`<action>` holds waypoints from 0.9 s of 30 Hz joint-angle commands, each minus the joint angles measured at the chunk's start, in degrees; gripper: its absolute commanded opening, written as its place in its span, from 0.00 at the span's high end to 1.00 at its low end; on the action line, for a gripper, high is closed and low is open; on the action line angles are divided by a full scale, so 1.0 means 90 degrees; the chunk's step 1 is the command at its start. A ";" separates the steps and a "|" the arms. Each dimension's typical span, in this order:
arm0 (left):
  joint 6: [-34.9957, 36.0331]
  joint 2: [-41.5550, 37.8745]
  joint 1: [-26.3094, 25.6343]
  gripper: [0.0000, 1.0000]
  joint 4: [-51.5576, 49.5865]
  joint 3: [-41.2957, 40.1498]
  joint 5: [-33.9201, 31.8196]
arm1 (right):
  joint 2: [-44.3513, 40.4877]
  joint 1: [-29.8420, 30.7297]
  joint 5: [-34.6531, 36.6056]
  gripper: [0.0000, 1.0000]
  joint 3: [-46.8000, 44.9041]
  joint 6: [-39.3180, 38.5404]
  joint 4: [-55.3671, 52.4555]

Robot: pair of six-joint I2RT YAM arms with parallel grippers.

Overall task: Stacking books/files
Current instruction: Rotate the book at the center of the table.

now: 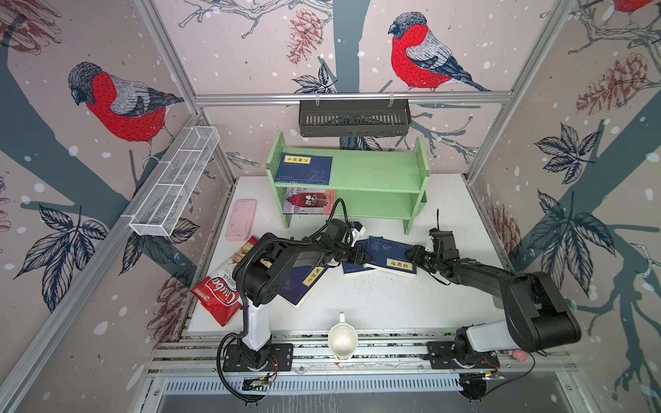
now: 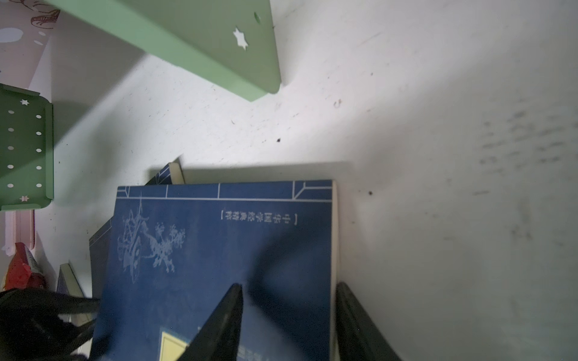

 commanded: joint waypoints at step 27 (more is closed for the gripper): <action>0.2742 -0.1018 -0.0314 0.45 -0.1302 0.0139 -0.1113 | -0.2523 0.0503 0.0554 0.29 0.0024 0.0740 -0.2194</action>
